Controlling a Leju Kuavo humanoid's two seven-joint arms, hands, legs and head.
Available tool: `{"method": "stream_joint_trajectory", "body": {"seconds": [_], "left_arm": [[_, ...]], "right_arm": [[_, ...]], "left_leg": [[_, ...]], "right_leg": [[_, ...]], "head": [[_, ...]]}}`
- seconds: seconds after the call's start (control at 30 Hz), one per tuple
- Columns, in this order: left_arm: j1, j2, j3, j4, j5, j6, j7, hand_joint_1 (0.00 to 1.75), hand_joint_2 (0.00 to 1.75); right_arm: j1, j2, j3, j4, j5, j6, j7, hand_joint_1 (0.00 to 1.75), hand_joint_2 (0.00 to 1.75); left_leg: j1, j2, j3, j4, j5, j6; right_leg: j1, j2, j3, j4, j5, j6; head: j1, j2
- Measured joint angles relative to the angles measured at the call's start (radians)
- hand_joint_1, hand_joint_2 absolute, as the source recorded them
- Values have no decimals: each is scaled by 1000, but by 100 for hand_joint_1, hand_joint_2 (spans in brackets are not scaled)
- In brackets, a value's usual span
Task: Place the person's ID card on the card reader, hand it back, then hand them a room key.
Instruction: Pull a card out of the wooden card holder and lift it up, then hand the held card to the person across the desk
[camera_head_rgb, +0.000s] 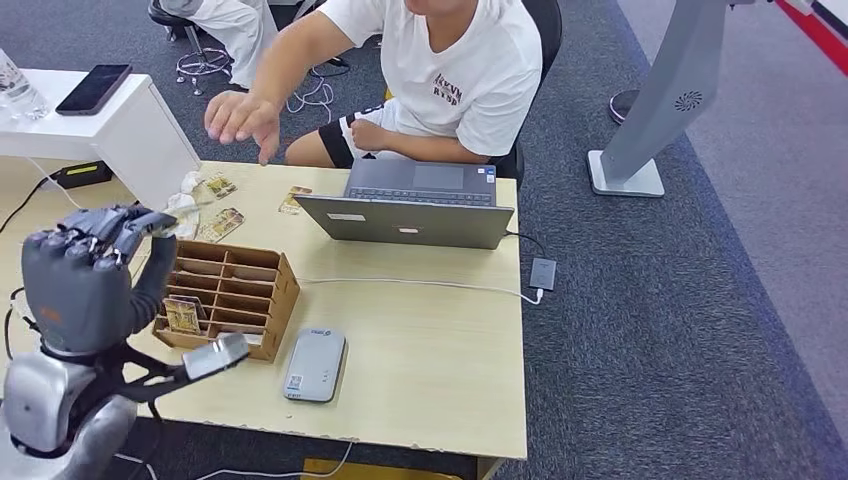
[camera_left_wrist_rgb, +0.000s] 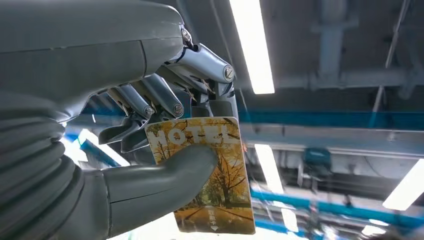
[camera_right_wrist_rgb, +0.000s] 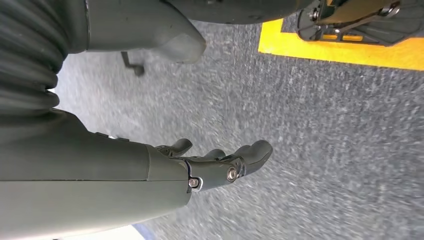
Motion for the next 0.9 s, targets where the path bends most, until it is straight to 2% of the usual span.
{"method": "stream_joint_trajectory", "body": {"seconds": [0.17,0.23,0.4,0.57,0.7,0.9], "left_arm": [[-227,-1,20,279,-96,-5,25,175,175],[-295,-1,22,394,-117,-2,33,175,175],[-396,-4,22,598,-154,3,61,175,175],[-438,-7,22,719,-157,19,74,175,175],[-451,-10,22,771,-159,35,77,3,175],[-438,-10,22,803,-153,81,65,0,175]], "right_arm": [[-10,-5,42,0,31,21,2,0,175],[-13,-6,55,0,37,27,5,0,175],[-15,-9,80,0,51,41,17,0,175],[-14,-11,92,-1,53,44,25,0,175],[-14,-11,99,-1,53,44,26,0,175],[-13,-12,104,-1,47,46,15,0,175]], "left_leg": [[2,3,-1,0,4,-2],[2,4,-2,0,5,-2],[3,4,-2,0,5,-2],[3,5,-3,0,5,-2],[3,5,-4,0,5,-2],[3,5,-5,0,5,-2]], "right_leg": [[2,2,-2,1,5,-2],[2,3,-3,1,6,-3],[3,5,-4,1,6,-3],[3,6,-5,1,6,-3],[3,6,-5,1,6,-3],[3,6,-7,1,6,-3]], "head": [[0,0],[0,0],[0,0],[0,0],[0,0],[0,0]]}}
